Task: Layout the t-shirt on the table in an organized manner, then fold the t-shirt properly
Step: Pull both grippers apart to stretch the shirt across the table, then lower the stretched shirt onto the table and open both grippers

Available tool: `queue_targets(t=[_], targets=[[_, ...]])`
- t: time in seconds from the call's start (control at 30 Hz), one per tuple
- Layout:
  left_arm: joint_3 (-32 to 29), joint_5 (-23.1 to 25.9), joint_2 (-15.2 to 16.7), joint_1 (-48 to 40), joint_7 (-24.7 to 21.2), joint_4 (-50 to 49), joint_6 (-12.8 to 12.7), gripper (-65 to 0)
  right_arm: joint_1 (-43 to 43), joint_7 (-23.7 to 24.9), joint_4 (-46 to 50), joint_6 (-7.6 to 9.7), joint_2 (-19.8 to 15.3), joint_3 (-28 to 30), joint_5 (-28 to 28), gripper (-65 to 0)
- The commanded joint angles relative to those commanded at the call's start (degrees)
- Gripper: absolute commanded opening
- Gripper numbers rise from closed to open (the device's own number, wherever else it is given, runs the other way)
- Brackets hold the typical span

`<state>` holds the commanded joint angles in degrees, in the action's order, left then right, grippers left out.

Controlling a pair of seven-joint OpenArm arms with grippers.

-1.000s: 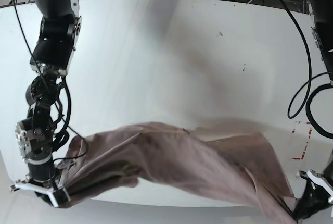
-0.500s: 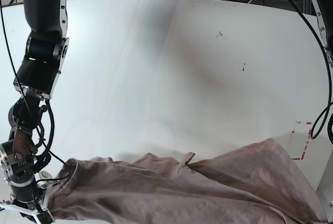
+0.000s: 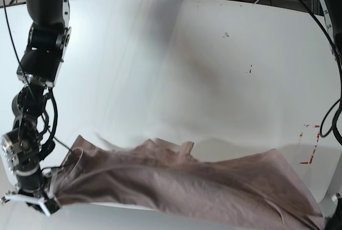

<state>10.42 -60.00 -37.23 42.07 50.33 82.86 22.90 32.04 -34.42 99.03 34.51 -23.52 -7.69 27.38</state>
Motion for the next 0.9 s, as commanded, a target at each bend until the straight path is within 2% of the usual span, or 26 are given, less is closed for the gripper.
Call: queue_targets(t=[0.1,0.23,0.47,0.7,0.9], targets=[[3.16,-1.67,0.0,-5.71,0.0,0.09,0.0,-64.0,-5.8,-1.49,3.96,-0.09,0.7,-1.41,-0.09,-64.4],[6.95,-2.73,0.0,-15.03,0.0,0.62,0.0,-64.0,-12.66,-4.31,9.14,0.18,3.96,-3.52,-0.09,-64.4],[13.27,-2.73,0.0,-31.21,0.0,6.33,0.0,-64.0,-25.58,-4.75,15.56,0.18,7.56,-5.89,0.0,-64.4],[15.38,-2.73,0.18,-44.75,0.0,9.67,0.0,-64.0,-36.84,-4.66,17.05,0.18,10.99,-5.89,0.09,-64.5],[17.93,-2.73,0.44,-54.51,0.0,9.93,0.0,-64.0,-41.93,-4.57,16.97,0.18,13.63,-7.65,-0.18,-64.5]])
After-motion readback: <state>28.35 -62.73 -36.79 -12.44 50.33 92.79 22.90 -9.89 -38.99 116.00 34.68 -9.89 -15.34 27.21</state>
